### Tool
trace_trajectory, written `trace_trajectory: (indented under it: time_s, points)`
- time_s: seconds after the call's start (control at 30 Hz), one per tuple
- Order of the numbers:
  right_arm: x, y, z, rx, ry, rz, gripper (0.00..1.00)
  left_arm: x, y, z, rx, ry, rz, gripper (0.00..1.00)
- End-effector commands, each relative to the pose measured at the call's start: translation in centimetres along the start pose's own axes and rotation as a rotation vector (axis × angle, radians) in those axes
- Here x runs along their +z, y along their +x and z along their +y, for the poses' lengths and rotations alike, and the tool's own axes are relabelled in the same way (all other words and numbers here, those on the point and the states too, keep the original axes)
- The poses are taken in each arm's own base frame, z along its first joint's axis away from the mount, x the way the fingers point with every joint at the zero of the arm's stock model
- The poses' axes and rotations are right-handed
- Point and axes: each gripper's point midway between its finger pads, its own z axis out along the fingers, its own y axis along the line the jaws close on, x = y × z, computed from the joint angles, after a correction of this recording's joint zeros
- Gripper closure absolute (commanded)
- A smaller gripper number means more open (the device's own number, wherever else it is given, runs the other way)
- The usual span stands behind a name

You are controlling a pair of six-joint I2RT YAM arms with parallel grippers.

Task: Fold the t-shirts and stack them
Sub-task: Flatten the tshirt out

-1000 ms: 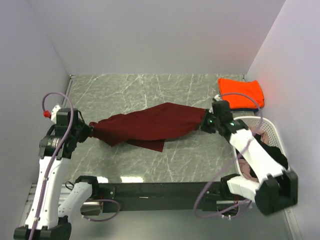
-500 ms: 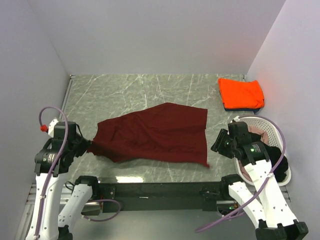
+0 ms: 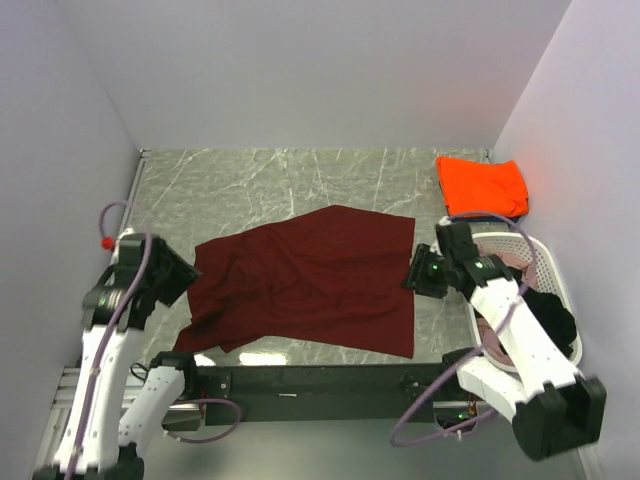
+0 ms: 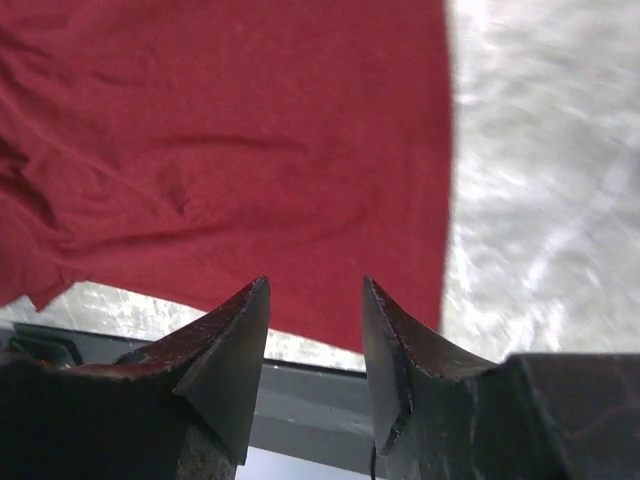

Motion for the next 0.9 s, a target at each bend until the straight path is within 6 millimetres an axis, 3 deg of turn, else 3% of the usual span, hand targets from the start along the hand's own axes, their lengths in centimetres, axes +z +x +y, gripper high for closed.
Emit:
trace_trajectory:
  time_s: [0.0, 0.03, 0.27, 0.4, 0.63, 0.8, 0.83, 0.87]
  points:
    - [2.4, -1.4, 2.8, -0.068, -0.083, -0.008, 0.51, 3.5, 1.7, -2.7, 0.061, 0.089, 0.127, 0.49]
    - [3.5, -0.9, 3.0, -0.077, -0.074, 0.033, 0.52, 5.1, 2.0, -3.4, 0.066, 0.103, 0.150, 0.51]
    - [8.8, -2.4, 5.1, -0.085, -0.072, 0.068, 0.55, 11.9, 2.4, -5.3, 0.145, 0.052, 0.182, 0.58]
    - [11.5, -3.2, 4.1, -0.128, 0.011, 0.105, 0.56, 15.8, 3.7, -4.7, 0.183, -0.028, 0.247, 0.68]
    - [15.2, -4.1, 3.6, -0.106, 0.054, 0.163, 0.57, 21.8, 6.3, -2.9, 0.205, -0.153, 0.359, 0.71]
    - [17.4, -6.8, 2.6, -0.068, 0.098, 0.166, 0.56, 25.4, 5.5, -3.3, 0.227, -0.217, 0.348, 0.73]
    - [18.2, -6.9, 1.6, -0.048, 0.123, 0.193, 0.56, 26.7, 5.1, -3.7, 0.234, -0.234, 0.346, 0.73]
    - [18.5, -8.4, 2.3, -0.051, 0.102, 0.177, 0.56, 27.4, 4.9, -4.0, 0.241, -0.242, 0.348, 0.73]
